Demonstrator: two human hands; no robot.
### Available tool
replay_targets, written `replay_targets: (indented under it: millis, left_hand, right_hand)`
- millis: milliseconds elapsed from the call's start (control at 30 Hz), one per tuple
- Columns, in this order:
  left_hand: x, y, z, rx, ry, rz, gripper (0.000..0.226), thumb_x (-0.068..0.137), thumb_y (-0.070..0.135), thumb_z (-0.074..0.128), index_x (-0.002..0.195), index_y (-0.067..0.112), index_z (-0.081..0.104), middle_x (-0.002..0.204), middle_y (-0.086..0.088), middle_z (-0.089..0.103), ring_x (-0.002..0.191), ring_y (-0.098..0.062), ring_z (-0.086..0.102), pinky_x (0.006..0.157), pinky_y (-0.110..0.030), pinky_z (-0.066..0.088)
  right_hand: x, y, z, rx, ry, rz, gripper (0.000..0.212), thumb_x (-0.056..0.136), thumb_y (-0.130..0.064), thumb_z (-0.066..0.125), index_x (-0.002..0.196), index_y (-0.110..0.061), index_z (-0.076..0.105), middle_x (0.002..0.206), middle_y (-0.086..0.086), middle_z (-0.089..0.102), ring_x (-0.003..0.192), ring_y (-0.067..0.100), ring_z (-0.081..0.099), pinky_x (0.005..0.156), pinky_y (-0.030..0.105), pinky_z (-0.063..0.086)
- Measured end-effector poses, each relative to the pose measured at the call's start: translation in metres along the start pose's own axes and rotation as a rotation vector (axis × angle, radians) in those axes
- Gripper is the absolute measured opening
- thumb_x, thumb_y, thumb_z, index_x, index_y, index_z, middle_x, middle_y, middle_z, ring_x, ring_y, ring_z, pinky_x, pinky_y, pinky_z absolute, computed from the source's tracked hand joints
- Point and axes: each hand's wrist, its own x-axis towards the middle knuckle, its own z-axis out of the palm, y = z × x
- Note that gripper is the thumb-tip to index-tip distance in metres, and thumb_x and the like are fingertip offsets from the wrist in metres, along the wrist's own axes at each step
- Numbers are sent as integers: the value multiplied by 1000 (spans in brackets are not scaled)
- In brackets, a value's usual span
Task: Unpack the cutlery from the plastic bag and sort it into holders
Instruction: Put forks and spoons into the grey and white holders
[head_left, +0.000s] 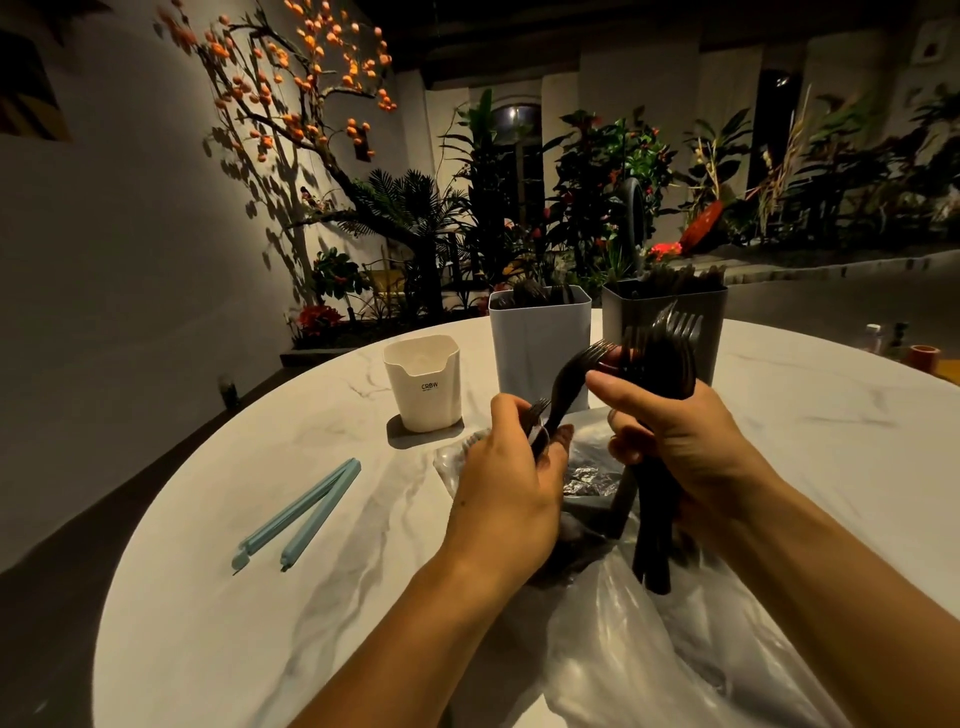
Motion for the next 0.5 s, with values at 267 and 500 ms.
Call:
replay_targets:
  millis: [267, 500]
  left_hand:
    - [1, 12, -13, -727, -507, -302, 34, 101, 45, 47, 97, 13, 57, 61, 2, 43, 49, -9, 36, 46, -21, 31]
    - [-1, 12, -20, -859, -748, -343, 35, 95, 47, 50, 89, 13, 56, 62, 1, 40, 47, -8, 28, 41, -17, 25]
  right_hand:
    - [0, -2, -2, -23, -51, -23, 32, 81, -14, 74, 112, -16, 68, 67, -10, 66, 52, 5, 52, 47, 20, 43]
    - [-2, -5, -5, -80, -74, -4, 24, 83, -21, 74, 98, -5, 65, 51, -10, 53, 44, 5, 49, 45, 20, 42]
